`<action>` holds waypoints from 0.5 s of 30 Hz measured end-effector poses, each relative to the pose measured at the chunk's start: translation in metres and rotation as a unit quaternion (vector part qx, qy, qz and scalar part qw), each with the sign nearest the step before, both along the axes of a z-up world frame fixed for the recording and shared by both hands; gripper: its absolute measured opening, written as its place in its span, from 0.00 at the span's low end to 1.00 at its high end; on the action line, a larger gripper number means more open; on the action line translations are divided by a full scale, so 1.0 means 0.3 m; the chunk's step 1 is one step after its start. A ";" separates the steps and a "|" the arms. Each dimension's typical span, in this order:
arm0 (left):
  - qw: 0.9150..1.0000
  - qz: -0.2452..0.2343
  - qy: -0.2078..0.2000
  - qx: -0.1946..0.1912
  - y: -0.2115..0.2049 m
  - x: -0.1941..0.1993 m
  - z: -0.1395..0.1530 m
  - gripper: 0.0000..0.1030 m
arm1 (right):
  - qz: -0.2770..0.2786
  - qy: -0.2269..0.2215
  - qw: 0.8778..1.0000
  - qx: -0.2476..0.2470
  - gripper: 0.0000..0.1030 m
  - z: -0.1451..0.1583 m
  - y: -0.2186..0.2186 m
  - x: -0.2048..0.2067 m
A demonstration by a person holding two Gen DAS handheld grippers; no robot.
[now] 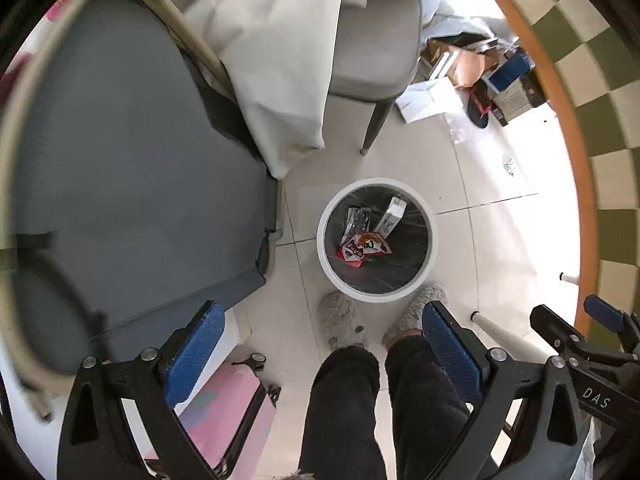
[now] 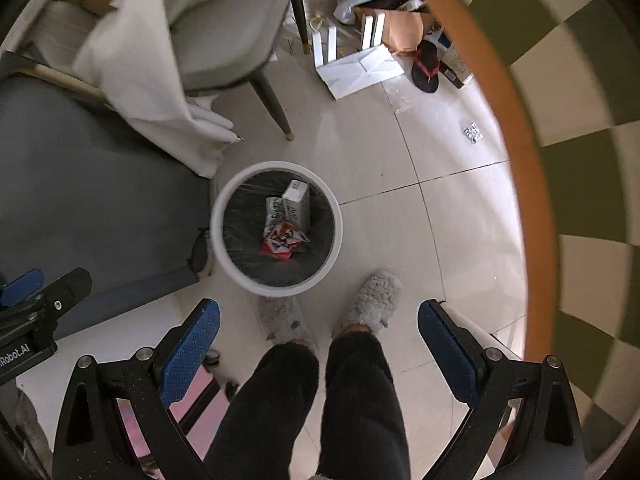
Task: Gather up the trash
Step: 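Open both tools over the bin to drop the blister pack and wrapper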
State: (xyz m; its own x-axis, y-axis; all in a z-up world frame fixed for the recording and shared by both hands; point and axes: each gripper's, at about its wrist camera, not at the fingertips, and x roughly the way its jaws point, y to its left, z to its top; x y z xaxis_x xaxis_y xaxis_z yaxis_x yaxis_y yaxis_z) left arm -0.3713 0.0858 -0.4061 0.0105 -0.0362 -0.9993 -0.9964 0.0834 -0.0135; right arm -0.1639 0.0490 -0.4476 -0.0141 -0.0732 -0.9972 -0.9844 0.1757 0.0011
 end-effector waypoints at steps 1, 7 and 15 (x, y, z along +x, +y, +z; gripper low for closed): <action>1.000 -0.002 -0.001 0.003 -0.007 0.001 0.037 0.98 | 0.004 0.002 1.000 0.004 0.97 0.054 -0.003 -0.001; 1.000 -0.009 -0.002 0.013 -0.053 0.007 0.270 0.98 | 0.012 0.011 1.000 0.015 0.97 0.311 -0.029 -0.012; 0.998 -0.027 -0.011 0.059 -0.064 0.033 0.521 0.98 | -0.025 0.041 0.998 0.047 0.97 0.597 -0.078 0.022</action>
